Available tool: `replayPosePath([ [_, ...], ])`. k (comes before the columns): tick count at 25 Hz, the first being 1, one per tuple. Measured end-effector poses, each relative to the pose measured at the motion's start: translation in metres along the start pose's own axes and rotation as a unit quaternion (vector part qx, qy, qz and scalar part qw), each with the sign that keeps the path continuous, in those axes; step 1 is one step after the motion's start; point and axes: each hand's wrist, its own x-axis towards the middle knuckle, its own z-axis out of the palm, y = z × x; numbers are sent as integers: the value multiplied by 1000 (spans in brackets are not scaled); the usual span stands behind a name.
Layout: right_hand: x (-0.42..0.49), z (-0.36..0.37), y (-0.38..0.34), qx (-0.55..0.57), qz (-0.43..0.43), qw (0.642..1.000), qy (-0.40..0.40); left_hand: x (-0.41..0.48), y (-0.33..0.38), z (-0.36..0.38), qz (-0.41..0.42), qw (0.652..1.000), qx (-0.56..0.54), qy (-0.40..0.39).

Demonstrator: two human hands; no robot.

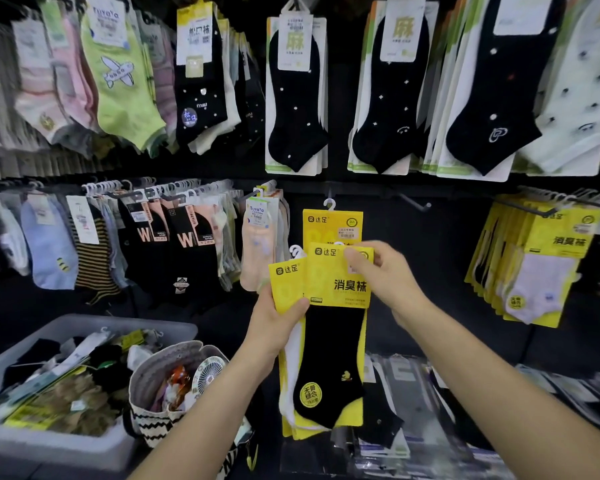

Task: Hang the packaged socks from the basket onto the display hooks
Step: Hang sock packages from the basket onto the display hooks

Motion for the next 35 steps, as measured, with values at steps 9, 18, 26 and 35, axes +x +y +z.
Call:
replayPosePath([
  [9, 25, -19, -36, -195, -29, 972, -127, 6, 5, -3, 9, 998, 65, -13],
  [18, 38, -5, -39, -123, -35, 992, 22, 15, 12, -6, 30, 998, 49, -16],
  [26, 72, 12, -54, -153, -62, 984, 70, 23, 12, -46, 45, 991, 79, 94],
  [35, 54, 13, -52, -173, -136, 963, 155, 19, 27, -60, 56, 983, 126, 121],
])
